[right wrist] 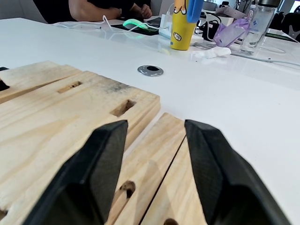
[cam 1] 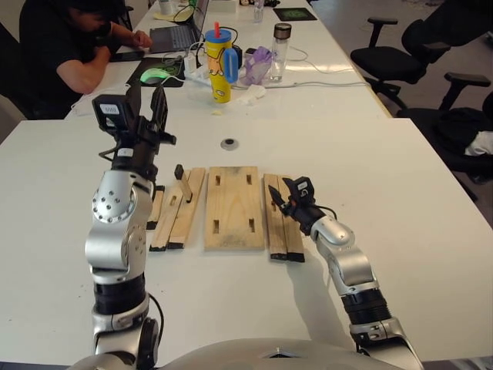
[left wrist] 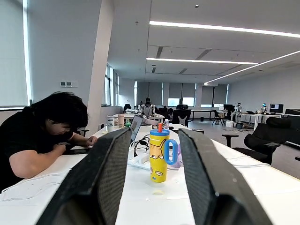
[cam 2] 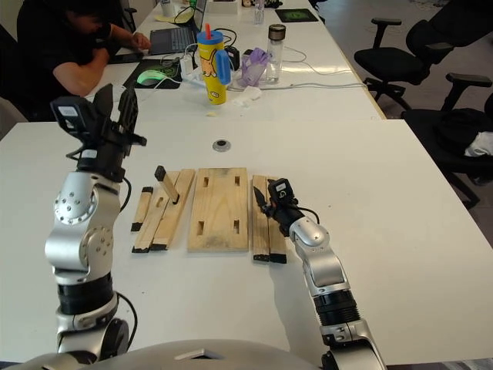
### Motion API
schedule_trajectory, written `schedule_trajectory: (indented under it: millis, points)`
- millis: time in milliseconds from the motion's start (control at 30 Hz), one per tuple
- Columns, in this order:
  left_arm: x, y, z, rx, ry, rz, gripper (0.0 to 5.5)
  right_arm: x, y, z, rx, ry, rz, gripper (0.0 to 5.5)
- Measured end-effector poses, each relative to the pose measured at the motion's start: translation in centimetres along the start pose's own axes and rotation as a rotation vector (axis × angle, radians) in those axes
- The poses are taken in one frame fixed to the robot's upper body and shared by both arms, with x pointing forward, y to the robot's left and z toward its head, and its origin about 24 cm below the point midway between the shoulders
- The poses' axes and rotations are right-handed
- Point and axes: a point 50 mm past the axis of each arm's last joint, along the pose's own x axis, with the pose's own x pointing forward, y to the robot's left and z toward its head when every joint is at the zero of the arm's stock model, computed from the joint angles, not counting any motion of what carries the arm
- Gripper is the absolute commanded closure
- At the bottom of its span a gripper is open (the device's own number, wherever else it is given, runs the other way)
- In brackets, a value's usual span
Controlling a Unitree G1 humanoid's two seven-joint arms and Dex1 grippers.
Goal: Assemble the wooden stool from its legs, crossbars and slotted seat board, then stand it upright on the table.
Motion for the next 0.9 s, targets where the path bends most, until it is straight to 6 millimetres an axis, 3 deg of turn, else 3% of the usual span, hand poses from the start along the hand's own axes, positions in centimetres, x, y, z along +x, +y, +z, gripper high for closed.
schedule_trajectory:
  millis: [133, 267, 467, 567, 633, 700, 800, 900]
  points:
    - [-2.6, 0.5, -2.1, 0.038, 0.165, -0.031, 3.63, -0.2, 0.1, -0.2, 0.003, 0.005, 0.002, 3.25]
    - [-4.8, -0.5, -4.5, 0.01, 0.327, -0.088, 3.63, -0.3, 0.2, -0.1, -0.005, 0.007, 0.014, 3.25]
    - [-5.5, -0.2, -5.4, 0.012, 0.354, -0.023, 3.63, -0.2, 0.0, -0.1, -0.015, 0.017, 0.033, 3.25]
    - [-5.6, 2.6, -4.1, 0.033, 0.249, 0.175, 3.63, -0.3, -0.1, -0.1, -0.016, 0.02, 0.033, 3.25]
    - [-6.2, 5.2, -4.2, 0.064, 0.272, 0.302, 3.63, -0.4, -0.1, 0.0, -0.017, 0.016, 0.028, 3.25]
    - [-6.9, 7.0, -6.0, 0.031, 0.4, 0.346, 3.63, -0.4, -0.2, 0.3, -0.018, 0.004, 0.021, 3.25]
    - [-7.8, 8.2, -9.3, -0.07, 0.629, 0.301, 3.63, -0.5, -0.3, 0.3, -0.014, 0.0, 0.003, 3.25]
    - [-7.1, 9.0, -10.6, -0.087, 0.73, 0.228, 3.2, -0.5, -0.3, 0.4, -0.008, -0.001, -0.007, 3.25]
